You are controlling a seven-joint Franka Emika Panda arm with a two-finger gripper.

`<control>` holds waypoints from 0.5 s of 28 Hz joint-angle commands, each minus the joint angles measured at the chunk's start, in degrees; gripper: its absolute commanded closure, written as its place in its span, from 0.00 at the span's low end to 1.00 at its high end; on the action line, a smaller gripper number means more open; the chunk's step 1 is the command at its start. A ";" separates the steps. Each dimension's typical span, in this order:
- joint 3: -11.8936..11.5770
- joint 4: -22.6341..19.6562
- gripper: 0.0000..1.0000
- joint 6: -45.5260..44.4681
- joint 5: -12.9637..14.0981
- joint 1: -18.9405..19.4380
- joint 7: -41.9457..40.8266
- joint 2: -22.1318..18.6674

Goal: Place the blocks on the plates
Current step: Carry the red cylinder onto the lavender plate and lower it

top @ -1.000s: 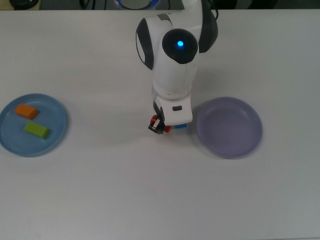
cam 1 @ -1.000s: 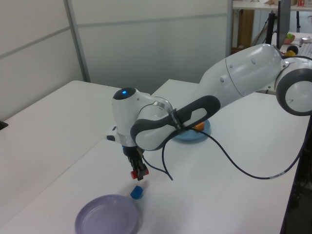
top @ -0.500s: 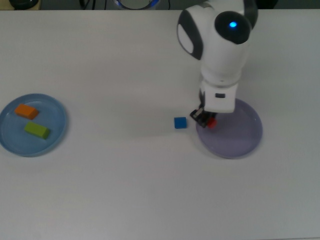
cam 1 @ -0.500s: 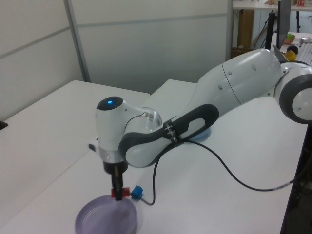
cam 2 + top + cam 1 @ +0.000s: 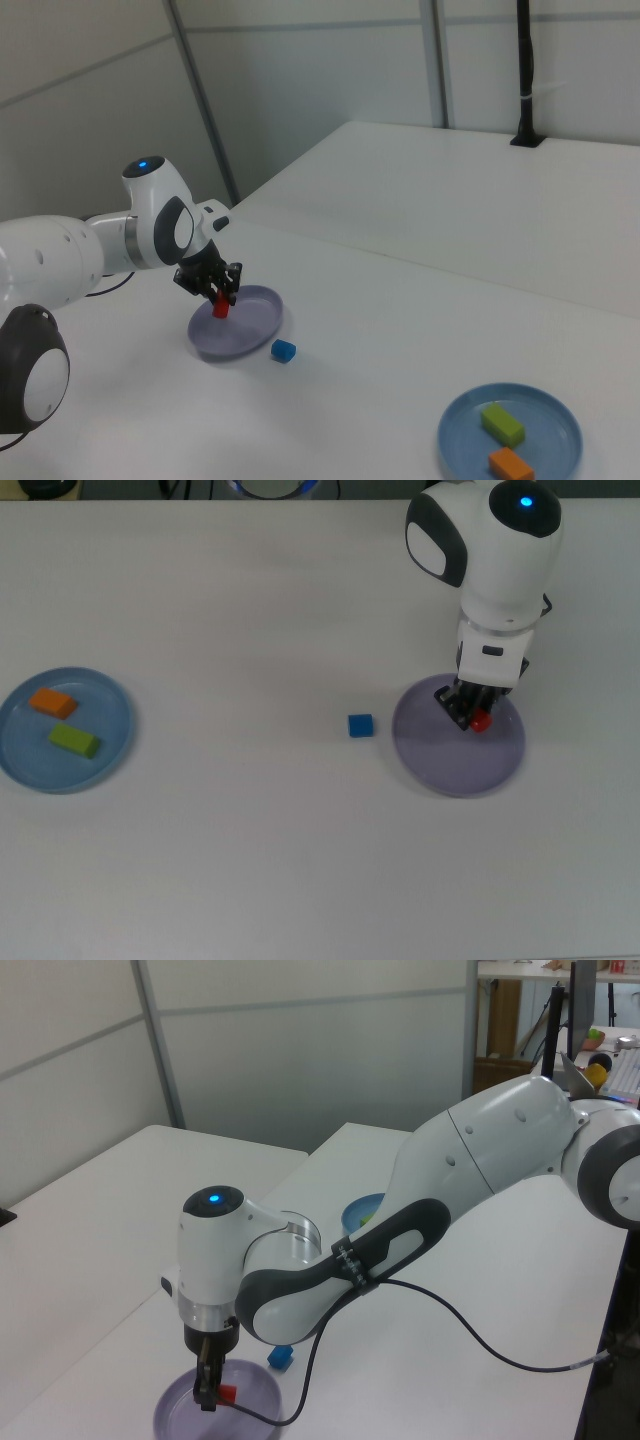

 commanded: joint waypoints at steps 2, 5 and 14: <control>-1.10 -1.41 0.75 1.30 1.15 -0.05 0.94 0.28; -1.98 -1.50 0.50 1.13 1.15 -0.05 0.85 0.28; -2.07 -1.59 0.00 -0.37 1.15 -0.32 1.12 -0.33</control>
